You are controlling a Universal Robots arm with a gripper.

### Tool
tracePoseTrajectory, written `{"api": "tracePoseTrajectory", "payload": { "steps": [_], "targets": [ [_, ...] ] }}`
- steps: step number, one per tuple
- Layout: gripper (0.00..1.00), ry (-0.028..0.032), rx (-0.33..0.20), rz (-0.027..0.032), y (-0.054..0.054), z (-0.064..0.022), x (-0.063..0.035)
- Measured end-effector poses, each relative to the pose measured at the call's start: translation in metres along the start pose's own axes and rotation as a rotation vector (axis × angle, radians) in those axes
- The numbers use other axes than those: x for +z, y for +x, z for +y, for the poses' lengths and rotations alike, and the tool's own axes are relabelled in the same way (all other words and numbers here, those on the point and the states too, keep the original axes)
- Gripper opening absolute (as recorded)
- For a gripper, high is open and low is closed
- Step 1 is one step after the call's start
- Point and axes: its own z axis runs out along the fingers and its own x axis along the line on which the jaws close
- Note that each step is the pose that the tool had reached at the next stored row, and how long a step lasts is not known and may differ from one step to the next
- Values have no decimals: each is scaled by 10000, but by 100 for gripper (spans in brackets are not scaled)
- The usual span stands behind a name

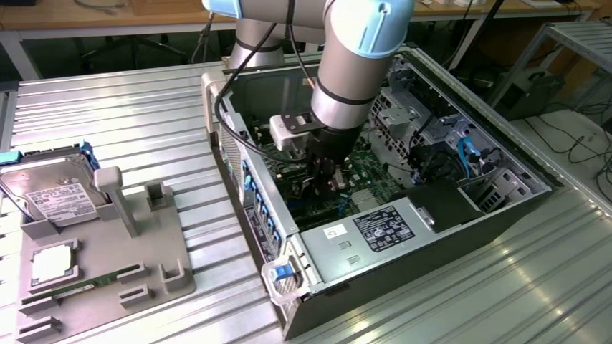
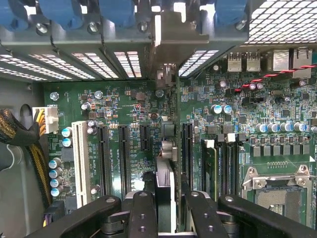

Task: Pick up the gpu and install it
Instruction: 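Insert the gpu into the slot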

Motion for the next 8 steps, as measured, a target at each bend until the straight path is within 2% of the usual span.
{"api": "tracePoseTrajectory", "payload": {
  "steps": [2, 4, 8],
  "targets": [
    [27, -4, 0, 13, 5, 0, 71],
    [27, -1, 1, -7, 5, -1, 115],
    [27, 0, 0, -8, 5, 0, 116]
  ]
}}
